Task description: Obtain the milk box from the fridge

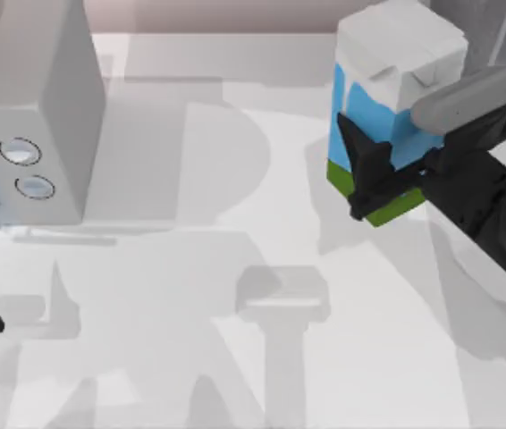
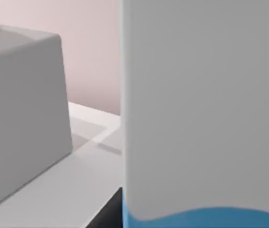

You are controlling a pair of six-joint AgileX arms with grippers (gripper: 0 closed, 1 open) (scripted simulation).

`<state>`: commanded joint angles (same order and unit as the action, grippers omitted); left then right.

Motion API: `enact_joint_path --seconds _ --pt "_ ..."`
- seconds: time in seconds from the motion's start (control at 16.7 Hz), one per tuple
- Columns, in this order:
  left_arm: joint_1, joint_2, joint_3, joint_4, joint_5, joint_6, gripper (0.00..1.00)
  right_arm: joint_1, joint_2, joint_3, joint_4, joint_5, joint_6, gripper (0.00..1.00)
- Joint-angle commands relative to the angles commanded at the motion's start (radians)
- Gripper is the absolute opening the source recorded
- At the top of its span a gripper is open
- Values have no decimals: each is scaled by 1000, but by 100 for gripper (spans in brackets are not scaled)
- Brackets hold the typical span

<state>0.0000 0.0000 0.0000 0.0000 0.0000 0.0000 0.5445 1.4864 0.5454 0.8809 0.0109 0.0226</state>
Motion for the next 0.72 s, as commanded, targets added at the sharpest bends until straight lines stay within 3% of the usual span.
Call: enact_joint_path --seconds 0.42,0.72 --pt "0 0 0 0 0 0 100 179 446 192 300 3 -1 0" --pt "0 0 0 0 0 0 100 212 526 231 358 3 -6 0"
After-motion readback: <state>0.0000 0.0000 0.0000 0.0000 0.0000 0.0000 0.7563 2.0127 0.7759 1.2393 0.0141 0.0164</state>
